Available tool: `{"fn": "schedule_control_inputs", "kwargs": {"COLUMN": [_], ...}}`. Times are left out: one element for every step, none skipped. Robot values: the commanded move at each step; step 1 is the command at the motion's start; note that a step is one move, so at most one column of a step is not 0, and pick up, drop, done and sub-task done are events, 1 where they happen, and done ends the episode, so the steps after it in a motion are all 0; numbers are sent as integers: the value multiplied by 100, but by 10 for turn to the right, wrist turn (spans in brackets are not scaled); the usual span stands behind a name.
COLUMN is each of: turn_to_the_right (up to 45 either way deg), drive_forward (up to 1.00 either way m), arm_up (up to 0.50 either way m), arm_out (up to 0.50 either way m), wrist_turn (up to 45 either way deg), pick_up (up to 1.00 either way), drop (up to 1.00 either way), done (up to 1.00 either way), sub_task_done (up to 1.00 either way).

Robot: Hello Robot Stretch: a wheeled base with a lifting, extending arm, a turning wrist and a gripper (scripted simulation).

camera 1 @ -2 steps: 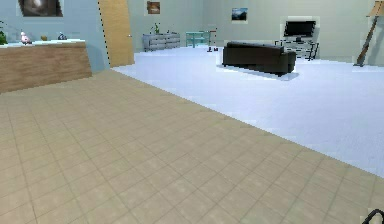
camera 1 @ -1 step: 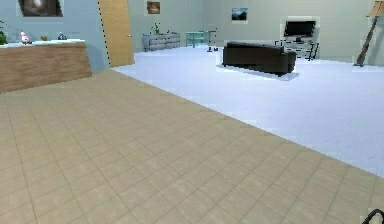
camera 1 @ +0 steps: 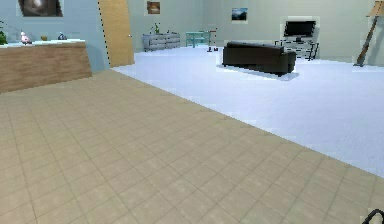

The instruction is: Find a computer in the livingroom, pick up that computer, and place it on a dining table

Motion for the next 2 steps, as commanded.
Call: {"fn": "schedule_control_inputs", "kwargs": {"turn_to_the_right": [0, 0], "drive_forward": [0, 0], "arm_up": [0, -20], "arm_out": [0, 0], "wrist_turn": [150, 0], "pick_up": [0, 0], "drop": [0, 0], "done": [0, 0], "sub_task_done": [0, 0]}}
